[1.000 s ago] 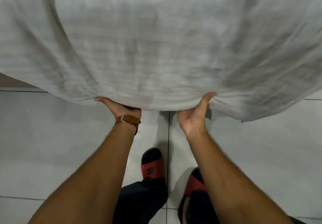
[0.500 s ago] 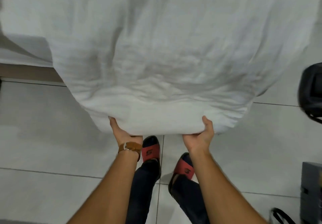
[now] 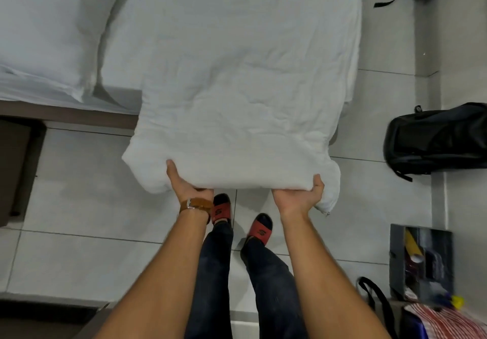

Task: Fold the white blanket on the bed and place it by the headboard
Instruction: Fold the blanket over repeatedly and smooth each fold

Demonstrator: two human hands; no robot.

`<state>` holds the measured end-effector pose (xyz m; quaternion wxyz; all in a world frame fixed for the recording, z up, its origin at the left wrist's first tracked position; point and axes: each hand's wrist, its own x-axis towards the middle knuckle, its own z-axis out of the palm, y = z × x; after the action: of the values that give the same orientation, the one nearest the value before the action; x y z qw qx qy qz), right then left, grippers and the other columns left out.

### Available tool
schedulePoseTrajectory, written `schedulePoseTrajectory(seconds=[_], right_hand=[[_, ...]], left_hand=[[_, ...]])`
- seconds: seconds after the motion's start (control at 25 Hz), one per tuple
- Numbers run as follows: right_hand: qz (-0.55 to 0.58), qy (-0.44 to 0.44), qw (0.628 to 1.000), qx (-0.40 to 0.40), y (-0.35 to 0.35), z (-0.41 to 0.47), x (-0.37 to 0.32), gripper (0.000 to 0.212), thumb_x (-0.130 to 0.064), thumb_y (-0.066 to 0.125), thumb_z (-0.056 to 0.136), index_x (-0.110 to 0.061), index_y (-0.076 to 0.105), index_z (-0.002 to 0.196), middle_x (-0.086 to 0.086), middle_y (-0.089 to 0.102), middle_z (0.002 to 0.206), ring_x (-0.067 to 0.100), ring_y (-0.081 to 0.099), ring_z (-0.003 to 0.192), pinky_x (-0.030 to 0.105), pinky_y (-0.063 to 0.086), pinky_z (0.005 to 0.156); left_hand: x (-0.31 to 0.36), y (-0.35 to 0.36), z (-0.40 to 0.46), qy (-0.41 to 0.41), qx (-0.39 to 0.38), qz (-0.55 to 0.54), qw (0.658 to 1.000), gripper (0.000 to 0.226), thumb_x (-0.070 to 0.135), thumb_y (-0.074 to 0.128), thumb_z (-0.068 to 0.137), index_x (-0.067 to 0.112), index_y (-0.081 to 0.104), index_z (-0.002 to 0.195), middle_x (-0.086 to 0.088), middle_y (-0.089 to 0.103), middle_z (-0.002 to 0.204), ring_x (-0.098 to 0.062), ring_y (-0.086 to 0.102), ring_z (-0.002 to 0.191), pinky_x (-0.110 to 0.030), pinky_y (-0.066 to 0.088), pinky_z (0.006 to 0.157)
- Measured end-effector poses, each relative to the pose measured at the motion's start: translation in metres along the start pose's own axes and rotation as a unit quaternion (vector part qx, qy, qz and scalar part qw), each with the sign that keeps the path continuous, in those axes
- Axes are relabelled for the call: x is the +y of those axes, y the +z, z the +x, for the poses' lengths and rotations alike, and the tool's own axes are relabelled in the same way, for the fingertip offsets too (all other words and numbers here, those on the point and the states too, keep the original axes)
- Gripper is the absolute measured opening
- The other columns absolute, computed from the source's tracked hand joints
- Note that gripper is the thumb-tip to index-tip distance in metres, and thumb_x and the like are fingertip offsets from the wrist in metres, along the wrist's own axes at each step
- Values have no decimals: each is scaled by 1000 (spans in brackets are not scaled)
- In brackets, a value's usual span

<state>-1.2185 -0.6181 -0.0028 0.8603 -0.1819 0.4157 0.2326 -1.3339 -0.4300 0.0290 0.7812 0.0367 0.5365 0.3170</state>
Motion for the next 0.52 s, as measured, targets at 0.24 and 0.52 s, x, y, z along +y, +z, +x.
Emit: schedulePoseTrajectory(seconds=[0.24,0.52], right_hand=[[9,-18,1000,-21,42,-55,-27,67,-29,68,87,-17,63,152,18,66,152,45,59,143,64,42,122],[-78,-82,993,32,87,-98,-38,55,-15,77,87,-16,71,142,14,78,134,40,72,128,59,58,109]], left_hand=[[31,22,-32,-4,-30,-1,1000,58,54,76,93,25,69,142,-9,75,136,-37,70,128,-65,52,110],[62,51,-70,7,-54,24,998,58,45,80,87,25,71,141,-7,77,133,-35,70,126,-60,56,106]])
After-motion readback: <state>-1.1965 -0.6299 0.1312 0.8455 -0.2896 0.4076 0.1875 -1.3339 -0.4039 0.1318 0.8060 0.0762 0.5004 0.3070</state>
